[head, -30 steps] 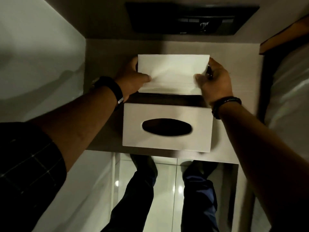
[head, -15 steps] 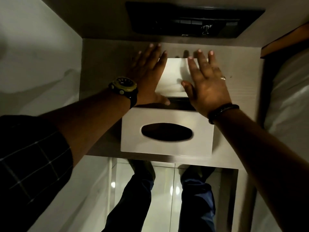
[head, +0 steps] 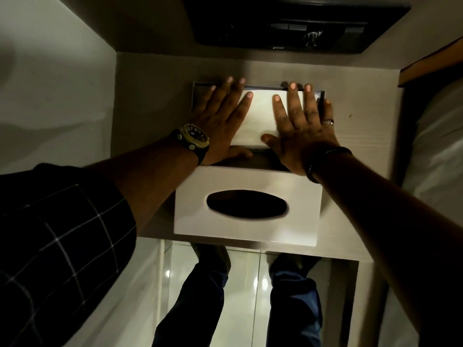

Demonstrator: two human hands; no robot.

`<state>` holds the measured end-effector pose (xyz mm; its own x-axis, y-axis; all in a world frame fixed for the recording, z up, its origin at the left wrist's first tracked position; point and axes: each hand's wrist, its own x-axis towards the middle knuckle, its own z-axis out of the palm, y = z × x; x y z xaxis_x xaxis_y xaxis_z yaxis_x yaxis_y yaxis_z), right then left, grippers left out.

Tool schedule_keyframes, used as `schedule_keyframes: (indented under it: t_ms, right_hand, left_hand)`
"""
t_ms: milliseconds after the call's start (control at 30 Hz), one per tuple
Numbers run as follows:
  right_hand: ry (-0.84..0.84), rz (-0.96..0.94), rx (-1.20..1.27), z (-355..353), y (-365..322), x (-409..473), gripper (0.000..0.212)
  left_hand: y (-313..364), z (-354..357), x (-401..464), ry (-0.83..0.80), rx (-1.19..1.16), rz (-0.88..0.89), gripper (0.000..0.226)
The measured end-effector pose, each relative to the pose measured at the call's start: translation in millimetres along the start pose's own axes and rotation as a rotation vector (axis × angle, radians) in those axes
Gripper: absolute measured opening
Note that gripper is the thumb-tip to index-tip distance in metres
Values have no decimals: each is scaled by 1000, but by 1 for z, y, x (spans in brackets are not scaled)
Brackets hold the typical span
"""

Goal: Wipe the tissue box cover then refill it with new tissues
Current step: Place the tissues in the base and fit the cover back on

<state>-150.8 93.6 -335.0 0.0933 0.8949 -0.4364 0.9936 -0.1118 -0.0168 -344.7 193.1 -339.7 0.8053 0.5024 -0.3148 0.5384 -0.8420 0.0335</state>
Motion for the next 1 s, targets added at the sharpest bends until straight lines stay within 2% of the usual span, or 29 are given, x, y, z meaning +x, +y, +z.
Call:
schedule_keyframes:
  t_ms: [267,367,467,533,567,633,667,733,833,1000]
  right_hand:
    - [-119,62,-41,-14,10,2,95]
    - [43,189,248,-23,18,-19,90]
    - [272,499,743,-14,27,-66,85]
    - [295,682,974,-3,20,-99,78]
    - [288,716,1031,3,11,-115,67]
    - [270,710,1084,13,-11,-142,37]
    - [249,715,1109,17,-22,-151,32]
    - [177,735,1142,26,-39,-160,42]
    - [120,722,1041,35,-46,-162,51]
    - [111,660,1038,35,-42,-163,51]
  left_hand:
    - [-7,-16,-2,-96,14,-61,131]
    - [-13,-22,-11,-85,-98,-140,130]
    - [-14,-21,-43,40,-387,-408,113]
    - [-1,-16,-75,90,-629,-653,89]
    - [8,-13,-92,110,-760,-744,75]
    - [33,-10,-120,129,-1021,-877,55]
    - [45,-9,-129,115,-1135,-948,54]
    - [63,-3,-143,70,-1291,-1084,61]
    - [75,1,-151,59,-1321,-1186,63]
    - [81,-4,-150,50,-1378,-1305,47]
